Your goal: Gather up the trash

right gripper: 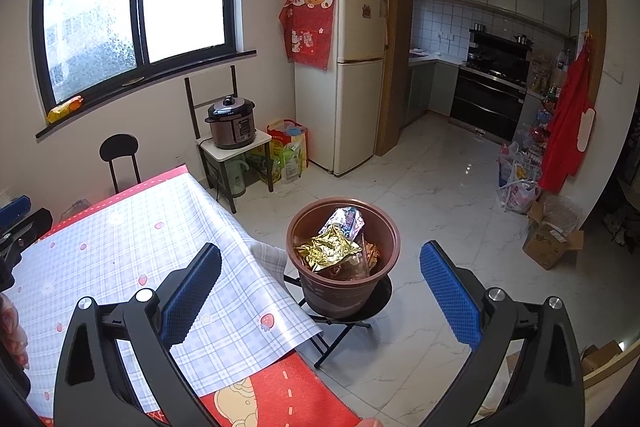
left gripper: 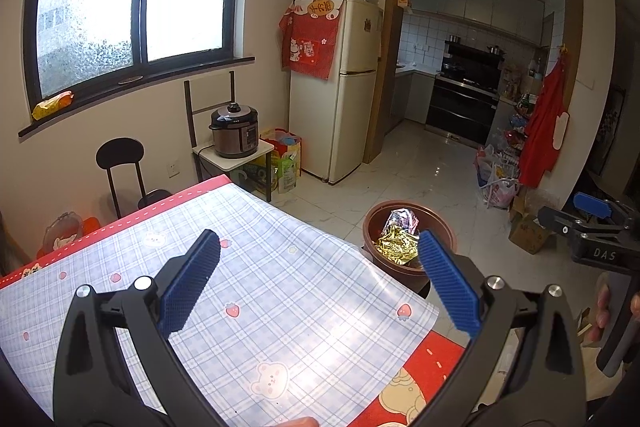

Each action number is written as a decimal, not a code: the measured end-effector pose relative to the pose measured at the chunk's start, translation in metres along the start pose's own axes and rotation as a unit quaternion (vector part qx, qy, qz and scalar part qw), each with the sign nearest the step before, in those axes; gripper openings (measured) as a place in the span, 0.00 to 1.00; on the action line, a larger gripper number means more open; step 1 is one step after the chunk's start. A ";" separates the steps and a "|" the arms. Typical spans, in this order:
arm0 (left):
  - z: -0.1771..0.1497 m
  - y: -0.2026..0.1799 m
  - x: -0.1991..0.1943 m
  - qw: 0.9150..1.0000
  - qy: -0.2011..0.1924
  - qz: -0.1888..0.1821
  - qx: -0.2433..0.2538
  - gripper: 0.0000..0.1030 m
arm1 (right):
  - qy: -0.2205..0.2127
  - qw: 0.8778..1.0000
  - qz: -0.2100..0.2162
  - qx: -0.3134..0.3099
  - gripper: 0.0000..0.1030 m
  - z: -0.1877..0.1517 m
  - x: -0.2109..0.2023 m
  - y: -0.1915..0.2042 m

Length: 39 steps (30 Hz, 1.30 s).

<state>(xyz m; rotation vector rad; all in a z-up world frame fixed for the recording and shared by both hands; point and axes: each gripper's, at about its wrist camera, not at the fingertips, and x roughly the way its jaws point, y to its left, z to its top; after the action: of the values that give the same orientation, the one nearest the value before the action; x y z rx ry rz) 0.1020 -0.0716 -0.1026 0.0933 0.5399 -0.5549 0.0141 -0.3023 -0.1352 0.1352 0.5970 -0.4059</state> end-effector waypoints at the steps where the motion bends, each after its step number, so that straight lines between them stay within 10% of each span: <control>1: 0.000 0.000 0.000 1.000 0.000 0.001 0.000 0.94 | 0.000 1.000 0.000 0.000 0.95 0.000 0.000 0.000; 39: -0.001 0.001 0.007 1.000 -0.002 -0.011 0.008 0.94 | 0.001 1.000 -0.014 0.004 0.95 -0.005 0.000 -0.006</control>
<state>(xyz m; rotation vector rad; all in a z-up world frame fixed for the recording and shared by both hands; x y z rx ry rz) 0.1066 -0.0739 -0.1070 0.1019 0.5340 -0.5805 0.0093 -0.3063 -0.1396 0.1344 0.5997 -0.4356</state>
